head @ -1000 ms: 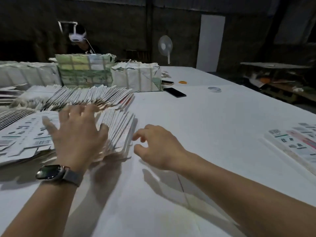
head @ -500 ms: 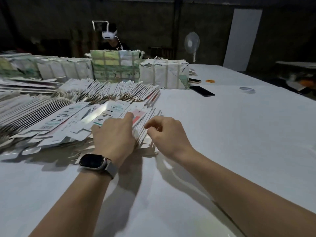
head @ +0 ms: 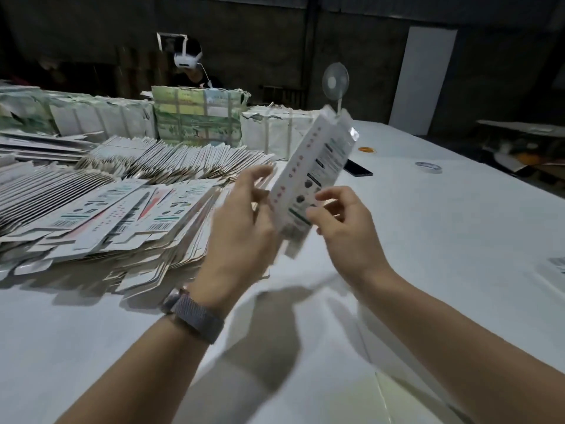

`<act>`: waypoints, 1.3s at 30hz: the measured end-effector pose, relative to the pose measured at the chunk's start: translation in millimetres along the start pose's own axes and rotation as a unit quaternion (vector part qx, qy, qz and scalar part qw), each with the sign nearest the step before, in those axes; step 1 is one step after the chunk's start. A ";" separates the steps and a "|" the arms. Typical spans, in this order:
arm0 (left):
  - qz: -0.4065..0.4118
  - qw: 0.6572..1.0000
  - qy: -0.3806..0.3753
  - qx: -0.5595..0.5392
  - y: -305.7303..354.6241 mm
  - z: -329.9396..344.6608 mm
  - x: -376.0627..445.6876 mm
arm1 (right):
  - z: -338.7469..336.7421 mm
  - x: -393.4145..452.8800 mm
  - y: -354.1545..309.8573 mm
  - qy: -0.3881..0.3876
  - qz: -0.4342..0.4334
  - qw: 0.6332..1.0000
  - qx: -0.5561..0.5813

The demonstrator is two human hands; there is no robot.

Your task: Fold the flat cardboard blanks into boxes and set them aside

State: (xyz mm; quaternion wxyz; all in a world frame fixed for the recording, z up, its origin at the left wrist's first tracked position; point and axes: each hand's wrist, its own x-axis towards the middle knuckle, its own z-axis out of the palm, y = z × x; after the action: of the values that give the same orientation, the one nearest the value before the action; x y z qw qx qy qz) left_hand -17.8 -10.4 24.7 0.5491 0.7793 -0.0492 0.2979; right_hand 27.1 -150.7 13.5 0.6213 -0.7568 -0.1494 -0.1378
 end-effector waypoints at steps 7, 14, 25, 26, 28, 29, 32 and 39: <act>-0.225 0.950 -0.114 -0.182 -12.6 28.8 -15.7 | -22.5 -14.0 8.6 -0.002 0.141 0.985 0.097; -0.235 0.924 -0.164 -0.254 -13.7 40.1 -25.8 | -19.6 -35.9 17.9 -0.137 0.039 0.987 0.070; -0.236 0.899 -0.103 -0.355 -11.8 47.7 -33.3 | -25.3 -16.6 18.3 -0.051 0.037 0.998 0.025; -0.240 0.886 -0.114 -0.380 -9.6 49.7 -34.3 | -24.8 -17.4 20.8 -0.049 0.041 0.997 0.036; -0.256 0.861 -0.133 -0.419 -7.6 52.6 -36.9 | -22.8 -24.2 25.4 -0.055 0.040 0.996 0.063; -0.267 0.852 -0.141 -0.428 -8.1 53.0 -38.4 | -22.2 -28.4 26.9 -0.065 0.036 0.995 0.066; -0.305 0.823 -0.175 -0.445 -8.2 50.6 -41.5 | -20.6 -36.5 25.9 -0.107 0.039 0.993 0.036; -0.299 0.838 -0.200 -0.411 -8.3 54.9 -42.2 | -25.6 -41.3 23.3 -0.155 0.082 0.983 0.059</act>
State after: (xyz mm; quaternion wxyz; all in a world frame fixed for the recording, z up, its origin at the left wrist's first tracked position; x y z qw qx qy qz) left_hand -26.4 -66.3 -16.1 0.8594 0.5016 -0.0402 -0.0906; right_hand -2.1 -182.4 -18.8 0.6437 -0.7404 -0.1891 0.0416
